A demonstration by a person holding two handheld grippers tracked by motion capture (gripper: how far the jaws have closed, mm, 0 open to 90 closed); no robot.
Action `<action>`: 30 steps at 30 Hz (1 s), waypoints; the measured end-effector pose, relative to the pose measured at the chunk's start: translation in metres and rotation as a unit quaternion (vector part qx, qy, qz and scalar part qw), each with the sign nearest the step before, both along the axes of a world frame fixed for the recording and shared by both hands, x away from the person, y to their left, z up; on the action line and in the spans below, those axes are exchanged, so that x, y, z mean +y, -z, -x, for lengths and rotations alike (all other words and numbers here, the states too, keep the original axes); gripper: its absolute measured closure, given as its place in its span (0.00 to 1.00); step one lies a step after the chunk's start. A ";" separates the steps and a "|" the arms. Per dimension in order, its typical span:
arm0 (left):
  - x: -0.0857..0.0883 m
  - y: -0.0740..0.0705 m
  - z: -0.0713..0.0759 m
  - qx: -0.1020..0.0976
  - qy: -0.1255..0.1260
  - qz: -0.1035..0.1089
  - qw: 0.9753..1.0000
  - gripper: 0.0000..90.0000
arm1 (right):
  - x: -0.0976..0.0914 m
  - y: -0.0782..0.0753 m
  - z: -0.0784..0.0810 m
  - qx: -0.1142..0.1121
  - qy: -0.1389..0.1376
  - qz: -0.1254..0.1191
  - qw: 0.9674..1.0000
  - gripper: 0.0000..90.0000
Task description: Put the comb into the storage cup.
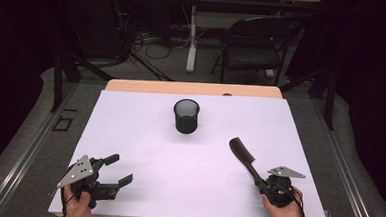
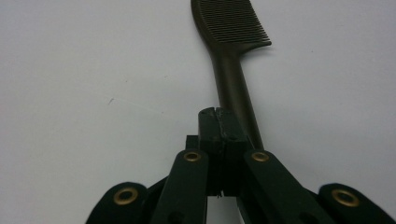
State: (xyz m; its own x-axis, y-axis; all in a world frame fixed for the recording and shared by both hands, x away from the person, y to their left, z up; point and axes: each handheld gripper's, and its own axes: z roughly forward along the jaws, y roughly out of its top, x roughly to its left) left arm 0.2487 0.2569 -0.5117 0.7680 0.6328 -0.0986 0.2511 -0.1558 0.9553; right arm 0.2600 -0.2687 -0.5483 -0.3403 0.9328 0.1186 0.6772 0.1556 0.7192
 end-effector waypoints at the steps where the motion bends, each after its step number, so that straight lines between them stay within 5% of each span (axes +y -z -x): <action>1: 0.000 0.000 0.000 0.000 0.000 0.000 1.000 0.18 | -0.001 0.000 0.000 -0.001 0.002 0.001 1.000 1.00; 30: 0.000 0.001 -0.001 0.003 0.000 -0.002 1.000 0.18 | -0.009 0.002 -0.004 -0.001 0.015 -0.001 1.000 1.00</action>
